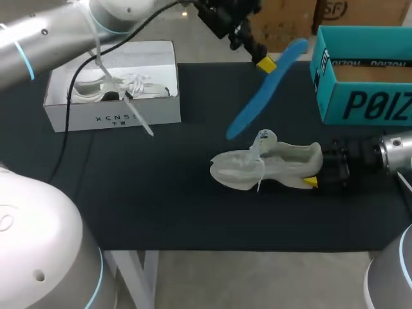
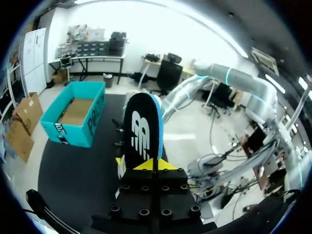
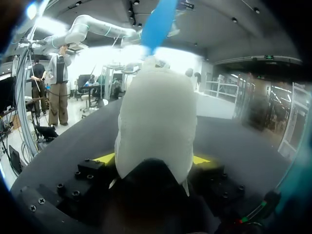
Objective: Take the shoe out of the shoebox, open the shoe tongue, remove and reinsert the insole, then place the shoe into the shoebox
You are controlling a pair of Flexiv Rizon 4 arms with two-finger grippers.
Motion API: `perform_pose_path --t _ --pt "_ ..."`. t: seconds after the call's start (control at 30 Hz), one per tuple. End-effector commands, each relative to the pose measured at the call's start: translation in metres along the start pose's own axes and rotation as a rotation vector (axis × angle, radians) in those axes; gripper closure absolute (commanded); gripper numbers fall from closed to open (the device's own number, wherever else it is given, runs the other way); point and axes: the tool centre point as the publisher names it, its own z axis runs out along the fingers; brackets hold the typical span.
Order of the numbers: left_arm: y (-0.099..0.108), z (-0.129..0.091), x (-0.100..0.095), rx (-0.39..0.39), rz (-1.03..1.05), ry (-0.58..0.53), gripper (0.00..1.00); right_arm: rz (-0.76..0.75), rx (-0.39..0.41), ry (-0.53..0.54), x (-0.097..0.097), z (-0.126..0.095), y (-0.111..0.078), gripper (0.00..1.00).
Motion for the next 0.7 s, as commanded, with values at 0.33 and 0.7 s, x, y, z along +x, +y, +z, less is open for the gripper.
perform_pose_path --t 0.33,0.7 --pt "0.0006 -0.0130 -0.0059 0.070 0.140 0.605 1.00 0.000 0.002 0.000 -0.0010 0.0021 -0.0040 1.00" --pt "-0.0014 -0.0075 -0.0046 0.084 0.101 0.534 1.00 0.000 0.002 0.000 -0.0010 0.0021 -0.0040 1.00"
